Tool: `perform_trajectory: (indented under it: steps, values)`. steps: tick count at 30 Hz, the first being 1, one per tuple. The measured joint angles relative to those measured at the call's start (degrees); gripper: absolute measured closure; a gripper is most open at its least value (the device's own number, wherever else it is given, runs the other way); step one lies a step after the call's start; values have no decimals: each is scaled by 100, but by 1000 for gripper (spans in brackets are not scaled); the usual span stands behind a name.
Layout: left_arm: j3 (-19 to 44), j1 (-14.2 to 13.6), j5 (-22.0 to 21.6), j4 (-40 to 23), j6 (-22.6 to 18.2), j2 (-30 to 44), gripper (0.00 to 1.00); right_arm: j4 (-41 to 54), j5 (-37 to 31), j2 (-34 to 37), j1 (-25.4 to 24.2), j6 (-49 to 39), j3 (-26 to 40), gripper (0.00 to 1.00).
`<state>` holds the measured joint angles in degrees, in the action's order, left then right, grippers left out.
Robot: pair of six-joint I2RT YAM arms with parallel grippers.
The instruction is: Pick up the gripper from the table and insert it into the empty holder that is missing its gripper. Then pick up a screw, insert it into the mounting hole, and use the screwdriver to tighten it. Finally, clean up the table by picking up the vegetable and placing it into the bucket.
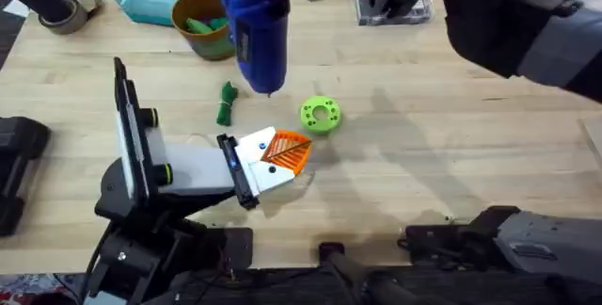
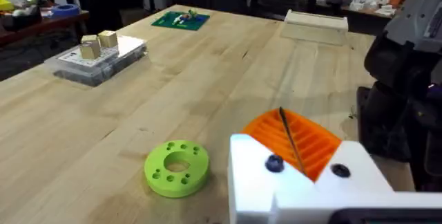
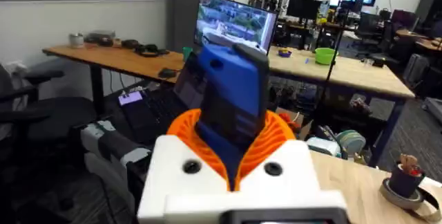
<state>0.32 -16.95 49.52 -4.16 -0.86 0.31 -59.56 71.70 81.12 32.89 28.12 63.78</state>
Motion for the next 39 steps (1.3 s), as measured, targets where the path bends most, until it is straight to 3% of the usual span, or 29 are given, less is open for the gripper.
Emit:
perform_trajectory:
  steps: [14,39]
  values:
    - [0,0,0,0,0,1,996,-595,17,-2,122,-1,-530,976]
    - [0,0,0,0,0,1,996,-604,60,34,441,-209,-691,977]
